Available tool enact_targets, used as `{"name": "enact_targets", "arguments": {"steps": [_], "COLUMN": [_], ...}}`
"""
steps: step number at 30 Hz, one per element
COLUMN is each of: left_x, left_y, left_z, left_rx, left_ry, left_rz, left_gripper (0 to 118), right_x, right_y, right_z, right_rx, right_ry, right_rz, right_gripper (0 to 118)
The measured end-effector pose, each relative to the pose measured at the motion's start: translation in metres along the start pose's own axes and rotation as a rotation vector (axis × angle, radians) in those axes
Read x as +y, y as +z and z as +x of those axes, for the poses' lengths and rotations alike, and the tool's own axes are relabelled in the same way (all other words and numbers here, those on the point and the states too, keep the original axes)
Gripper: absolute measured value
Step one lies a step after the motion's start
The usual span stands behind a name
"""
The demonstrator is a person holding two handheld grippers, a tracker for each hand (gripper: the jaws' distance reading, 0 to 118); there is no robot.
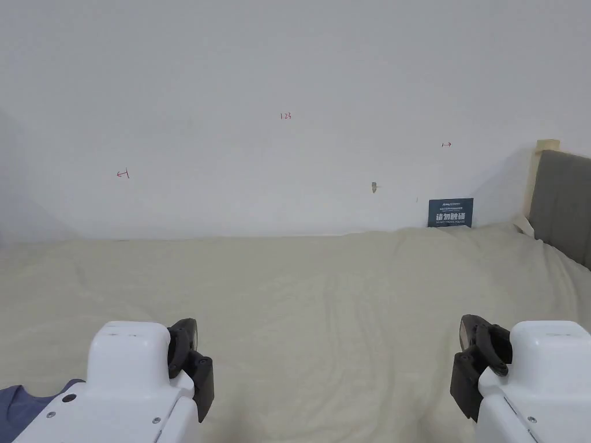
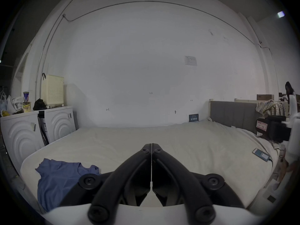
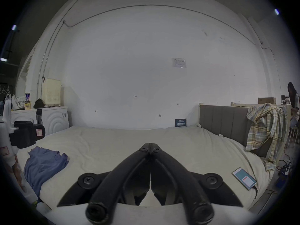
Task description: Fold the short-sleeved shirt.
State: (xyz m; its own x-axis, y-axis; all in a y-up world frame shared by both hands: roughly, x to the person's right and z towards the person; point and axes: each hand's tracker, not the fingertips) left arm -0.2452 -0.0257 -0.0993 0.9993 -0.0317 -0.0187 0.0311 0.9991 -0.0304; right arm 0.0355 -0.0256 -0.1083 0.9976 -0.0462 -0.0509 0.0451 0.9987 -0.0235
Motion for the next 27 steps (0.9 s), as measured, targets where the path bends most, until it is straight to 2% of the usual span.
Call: {"name": "enact_targets", "arguments": {"steps": [3, 7, 10, 17, 22, 27], "left_x": [0.001, 0.001, 0.0, 0.006, 0.011, 0.009], "left_y": [-0.001, -0.006, -0.007, 0.0, 0.018, 0.049], "left_z": [-0.004, -0.013, -0.02, -0.039, -0.068, -0.112], "left_rx": [-0.002, -0.007, -0.002, 0.048, 0.166, 0.348], "left_ry": [0.017, 0.05, 0.057, 0.061, 0.045, 0.052], "left_rz": [0.005, -0.01, -0.019, -0.01, -0.01, -0.027], "left_gripper": [0, 0, 0, 0, 0, 0], "right_x": [-0.001, -0.001, -0.002, 0.004, 0.009, 0.01], "right_y": [-0.003, -0.009, -0.012, -0.027, -0.04, -0.05], "right_z": [-0.003, -0.004, -0.008, -0.033, -0.074, -0.131], "right_rx": [-0.013, -0.008, -0.006, 0.061, 0.215, 0.4], "right_ry": [0.026, 0.006, 0.02, 0.032, 0.032, 0.043], "right_rz": [0.0, -0.01, -0.014, -0.021, -0.017, -0.025], "right_gripper": [0, 0, 0, 0, 0, 0]}}
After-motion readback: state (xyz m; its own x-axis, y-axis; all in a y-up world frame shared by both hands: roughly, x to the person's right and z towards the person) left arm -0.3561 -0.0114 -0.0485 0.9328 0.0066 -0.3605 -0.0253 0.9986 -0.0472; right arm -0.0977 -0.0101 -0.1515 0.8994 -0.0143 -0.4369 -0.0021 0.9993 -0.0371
